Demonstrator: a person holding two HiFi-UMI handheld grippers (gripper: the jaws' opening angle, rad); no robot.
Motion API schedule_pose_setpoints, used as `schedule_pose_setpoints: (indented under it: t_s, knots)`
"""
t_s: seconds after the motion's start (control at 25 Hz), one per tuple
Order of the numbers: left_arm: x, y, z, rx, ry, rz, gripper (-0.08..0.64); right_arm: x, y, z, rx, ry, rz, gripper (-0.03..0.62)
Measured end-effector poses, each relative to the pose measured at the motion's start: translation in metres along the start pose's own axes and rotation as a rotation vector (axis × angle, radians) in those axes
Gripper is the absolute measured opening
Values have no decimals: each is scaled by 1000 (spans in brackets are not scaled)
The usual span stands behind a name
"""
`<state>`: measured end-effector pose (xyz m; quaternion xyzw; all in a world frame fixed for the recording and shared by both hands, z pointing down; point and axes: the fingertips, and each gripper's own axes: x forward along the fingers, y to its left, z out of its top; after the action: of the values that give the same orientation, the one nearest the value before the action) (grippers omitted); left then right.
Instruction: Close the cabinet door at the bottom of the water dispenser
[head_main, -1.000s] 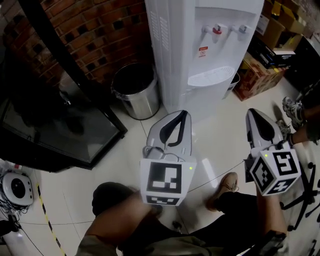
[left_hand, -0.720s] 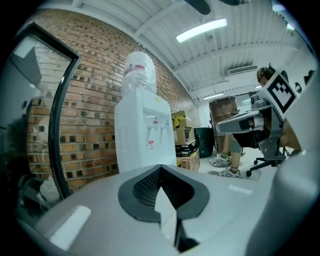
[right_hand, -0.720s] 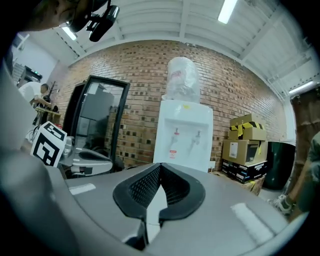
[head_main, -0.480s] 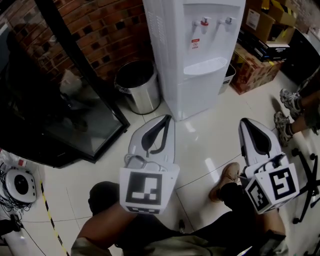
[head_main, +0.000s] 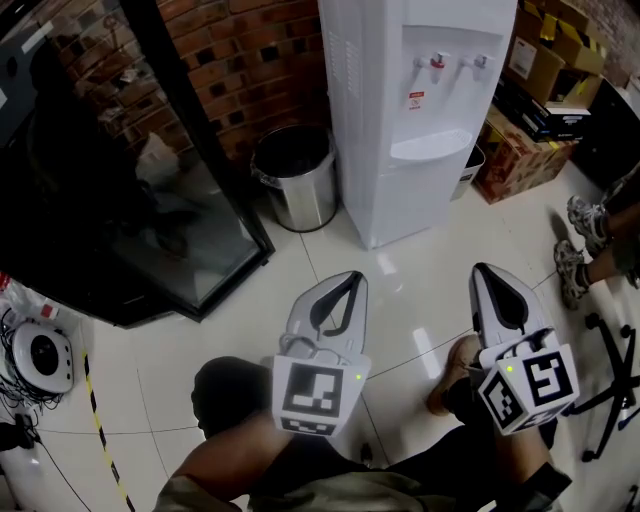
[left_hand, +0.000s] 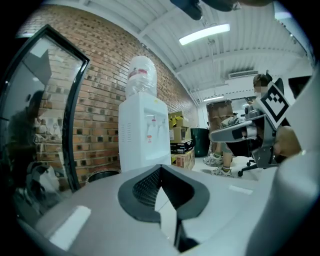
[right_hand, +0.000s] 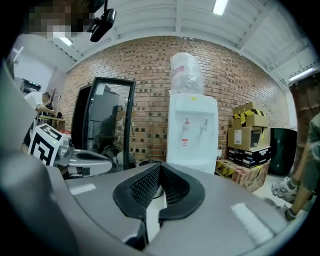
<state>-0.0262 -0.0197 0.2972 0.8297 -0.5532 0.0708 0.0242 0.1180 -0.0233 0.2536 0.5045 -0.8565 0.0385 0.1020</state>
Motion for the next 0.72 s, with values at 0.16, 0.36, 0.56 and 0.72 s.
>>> schedule_pose_setpoints:
  t_s: [0.16, 0.36, 0.56, 0.72]
  knots:
    - [1, 11, -3, -10, 4, 33, 1, 7, 3, 2, 10, -9, -2, 0]
    - [1, 20, 5, -47, -17, 54, 0, 7, 8, -2, 8, 8, 12, 0]
    - [3, 16, 6, -55, -19, 44, 1, 7, 5, -5, 10, 19, 7, 0]
    - [6, 13, 7, -61, -15, 37, 0, 8, 4, -5, 12, 18, 8, 0]
